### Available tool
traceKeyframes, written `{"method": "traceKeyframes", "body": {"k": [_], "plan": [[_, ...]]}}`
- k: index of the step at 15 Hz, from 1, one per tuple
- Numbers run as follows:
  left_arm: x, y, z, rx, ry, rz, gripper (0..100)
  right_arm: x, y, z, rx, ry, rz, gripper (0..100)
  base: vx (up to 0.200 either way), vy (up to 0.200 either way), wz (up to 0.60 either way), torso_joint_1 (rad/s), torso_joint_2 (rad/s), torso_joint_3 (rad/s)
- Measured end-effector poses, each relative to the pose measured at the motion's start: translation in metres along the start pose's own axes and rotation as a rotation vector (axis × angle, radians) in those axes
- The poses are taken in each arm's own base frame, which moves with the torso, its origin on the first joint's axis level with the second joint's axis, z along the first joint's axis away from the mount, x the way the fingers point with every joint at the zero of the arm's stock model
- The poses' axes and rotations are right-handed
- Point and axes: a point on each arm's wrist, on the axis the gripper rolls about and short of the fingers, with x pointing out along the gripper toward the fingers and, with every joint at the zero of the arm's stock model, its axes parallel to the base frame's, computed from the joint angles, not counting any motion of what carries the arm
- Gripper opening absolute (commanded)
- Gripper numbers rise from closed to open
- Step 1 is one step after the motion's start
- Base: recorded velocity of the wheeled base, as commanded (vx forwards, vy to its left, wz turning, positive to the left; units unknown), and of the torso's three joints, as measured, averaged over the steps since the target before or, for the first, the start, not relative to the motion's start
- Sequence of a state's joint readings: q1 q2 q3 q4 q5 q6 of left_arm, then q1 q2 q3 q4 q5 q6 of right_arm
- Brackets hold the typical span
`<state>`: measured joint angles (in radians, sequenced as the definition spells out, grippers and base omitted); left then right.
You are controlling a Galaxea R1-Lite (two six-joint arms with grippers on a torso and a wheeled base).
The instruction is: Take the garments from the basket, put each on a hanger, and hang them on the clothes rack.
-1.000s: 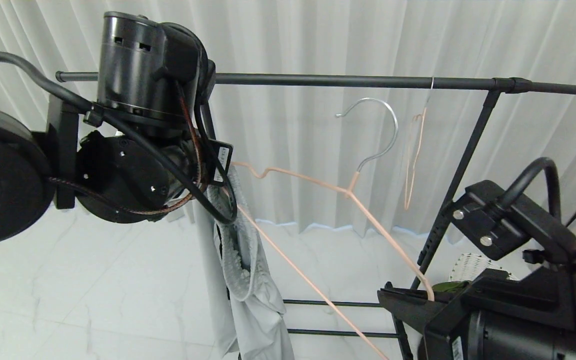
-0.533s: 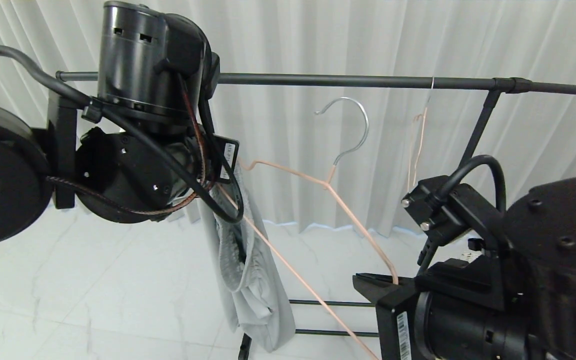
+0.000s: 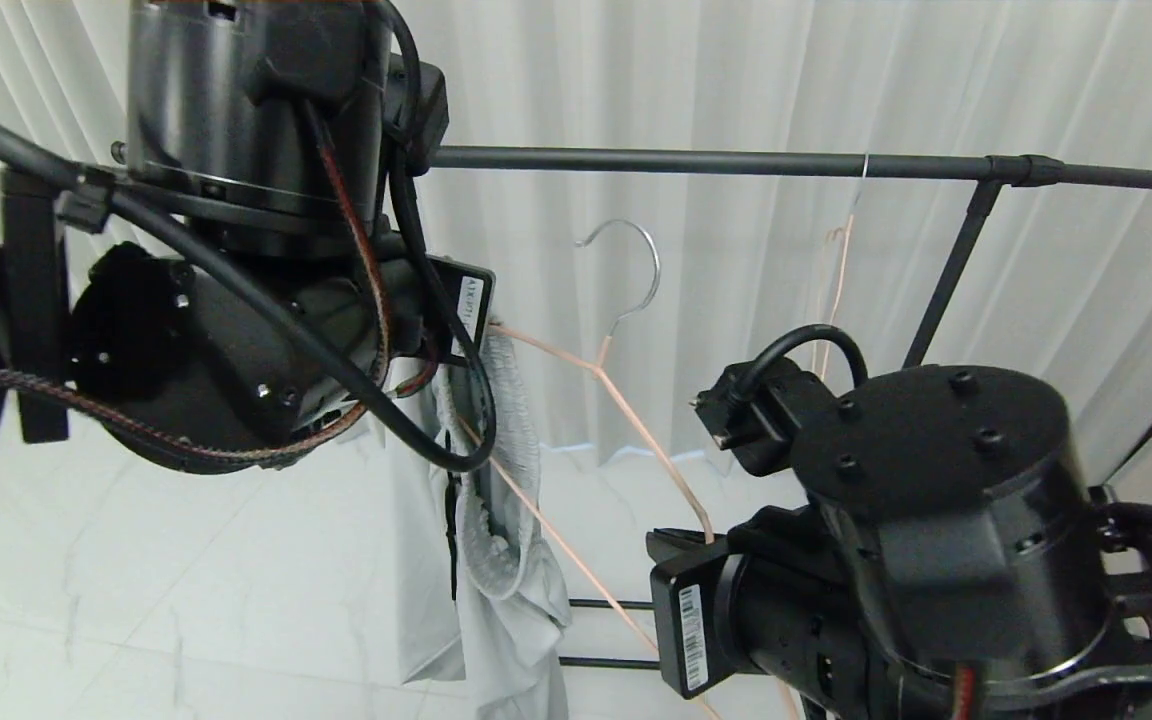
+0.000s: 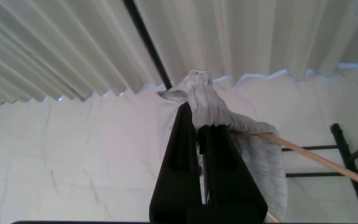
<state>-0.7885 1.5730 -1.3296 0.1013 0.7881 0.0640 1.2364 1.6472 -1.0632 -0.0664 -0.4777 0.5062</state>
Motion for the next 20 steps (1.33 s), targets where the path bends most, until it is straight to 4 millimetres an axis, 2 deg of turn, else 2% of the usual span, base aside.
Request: {"method": "traceKeyframes", "body": {"k": [6, 10, 16, 20], "plan": [[-0.040, -0.016, 0.006, -0.047, -0.066, -0.141, 0, 0.022, 0.001, 0.000, 0.020, -0.022, -0.016, 0, 0.000, 0.000, 0.00, 0.000, 0.00, 0.000], [-0.056, -0.025, 0.007, -0.074, -0.086, -0.210, 0, 0.027, 0.002, 0.003, 0.040, -0.059, -0.011, 0, 0.000, 0.000, 0.00, 0.000, 0.00, 0.000], [-0.060, -0.018, 0.001, -0.070, -0.082, -0.211, 0, 0.020, -0.001, 0.009, 0.055, -0.136, -0.079, 0, 0.000, 0.000, 0.00, 0.000, 0.00, 0.000], [-0.064, -0.016, -0.001, -0.071, -0.084, -0.216, 0, 0.012, -0.002, 0.020, 0.008, -0.324, -0.019, 0, 0.000, 0.000, 0.00, 0.000, 0.00, 0.000]]}}
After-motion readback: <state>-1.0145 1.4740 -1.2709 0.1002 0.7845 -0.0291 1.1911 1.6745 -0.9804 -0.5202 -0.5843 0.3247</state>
